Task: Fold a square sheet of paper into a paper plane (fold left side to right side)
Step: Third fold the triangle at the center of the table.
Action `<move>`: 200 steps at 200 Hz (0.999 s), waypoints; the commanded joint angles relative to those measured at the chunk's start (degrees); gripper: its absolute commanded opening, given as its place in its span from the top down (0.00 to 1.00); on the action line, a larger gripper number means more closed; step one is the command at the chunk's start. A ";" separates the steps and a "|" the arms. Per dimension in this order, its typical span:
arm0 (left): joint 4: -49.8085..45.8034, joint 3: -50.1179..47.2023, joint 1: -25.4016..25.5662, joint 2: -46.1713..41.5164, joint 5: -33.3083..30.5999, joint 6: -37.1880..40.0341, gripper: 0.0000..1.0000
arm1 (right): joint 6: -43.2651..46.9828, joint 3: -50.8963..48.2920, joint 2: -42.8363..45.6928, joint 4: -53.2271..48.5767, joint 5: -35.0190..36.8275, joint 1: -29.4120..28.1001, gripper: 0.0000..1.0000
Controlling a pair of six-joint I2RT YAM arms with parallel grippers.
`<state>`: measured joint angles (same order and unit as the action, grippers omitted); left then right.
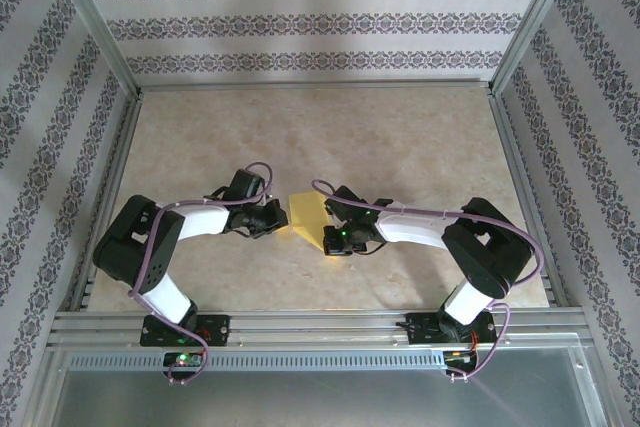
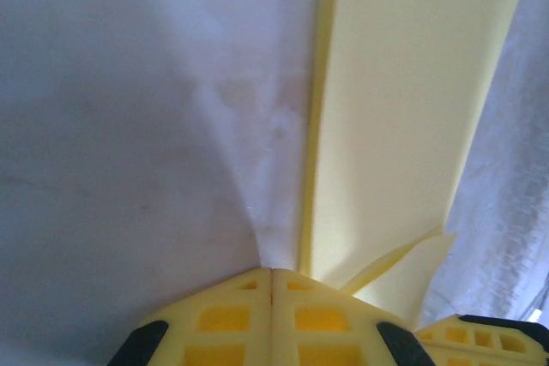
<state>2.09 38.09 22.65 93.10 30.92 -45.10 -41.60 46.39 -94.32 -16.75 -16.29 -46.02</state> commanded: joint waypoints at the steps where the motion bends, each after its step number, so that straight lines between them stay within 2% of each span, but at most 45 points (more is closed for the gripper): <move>1: -4.73 -0.87 -1.39 -4.57 -3.98 3.12 1.00 | 0.65 -2.93 -2.80 -9.98 6.10 -0.50 1.00; 24: -7.03 -1.18 -0.76 -9.82 -3.96 4.06 1.00 | 0.57 -2.70 -2.45 -9.82 6.44 -0.48 1.00; 54: -5.09 -1.73 3.49 -12.70 -1.49 2.36 1.00 | 0.56 -2.54 -2.57 -9.70 6.63 -0.50 1.00; 103: 1.56 1.36 11.25 -4.47 -0.20 -1.61 1.00 | 0.33 -2.36 -2.97 -9.62 6.57 -0.55 1.00; 139: 3.23 4.41 12.33 1.12 -0.02 -1.92 1.00 | 0.30 -2.69 -2.71 -9.72 6.52 -0.52 1.00; 200: 0.16 5.53 12.33 3.39 -2.65 -0.93 1.00 | 0.38 -2.75 -2.53 -9.75 6.63 -0.50 1.00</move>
<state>2.87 42.46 34.46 95.11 29.71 -46.09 -41.63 46.52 -94.28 -16.93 -15.64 -46.39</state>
